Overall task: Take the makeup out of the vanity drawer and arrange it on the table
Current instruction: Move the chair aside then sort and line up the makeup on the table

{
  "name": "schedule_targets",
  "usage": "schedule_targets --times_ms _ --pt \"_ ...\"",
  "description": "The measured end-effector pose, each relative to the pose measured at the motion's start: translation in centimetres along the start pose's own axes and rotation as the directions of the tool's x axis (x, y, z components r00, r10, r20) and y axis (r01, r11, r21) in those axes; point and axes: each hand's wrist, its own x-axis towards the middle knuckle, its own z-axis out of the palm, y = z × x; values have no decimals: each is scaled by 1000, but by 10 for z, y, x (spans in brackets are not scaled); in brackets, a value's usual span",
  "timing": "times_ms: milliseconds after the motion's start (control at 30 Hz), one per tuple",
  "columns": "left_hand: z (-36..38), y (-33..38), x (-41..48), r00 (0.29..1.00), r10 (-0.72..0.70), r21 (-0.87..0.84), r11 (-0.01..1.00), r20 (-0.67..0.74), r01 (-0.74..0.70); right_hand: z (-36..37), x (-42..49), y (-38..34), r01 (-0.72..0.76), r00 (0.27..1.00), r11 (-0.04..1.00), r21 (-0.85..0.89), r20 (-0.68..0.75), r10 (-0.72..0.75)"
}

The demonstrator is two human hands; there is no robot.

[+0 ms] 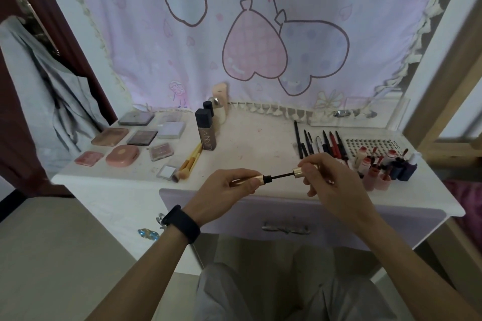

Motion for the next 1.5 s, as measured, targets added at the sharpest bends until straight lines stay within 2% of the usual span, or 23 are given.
schedule_targets --times_ms 167,400,533,800,1400,1500 --pt "0 1 0 1000 10 46 999 -22 -9 -2 1 0 -56 998 996 -69 -21 55" --pt "-3 -4 0 999 19 130 991 -41 -13 -6 -1 -3 -5 998 988 -154 -62 -4" --pt "-14 -10 -3 995 -44 -2 999 -85 44 -20 4 -4 -11 993 988 -153 -114 -6" --pt "-6 -3 -1 995 -46 -133 990 -87 35 -11 6 2 -47 993 999 26 -106 50" --pt "-1 -1 2 997 -72 -140 988 -11 70 -2 4 6 -74 997 995 -67 -28 73" --pt "-6 -1 3 997 -71 -149 987 -26 66 -3 8 9 -90 995 992 -88 -55 85"
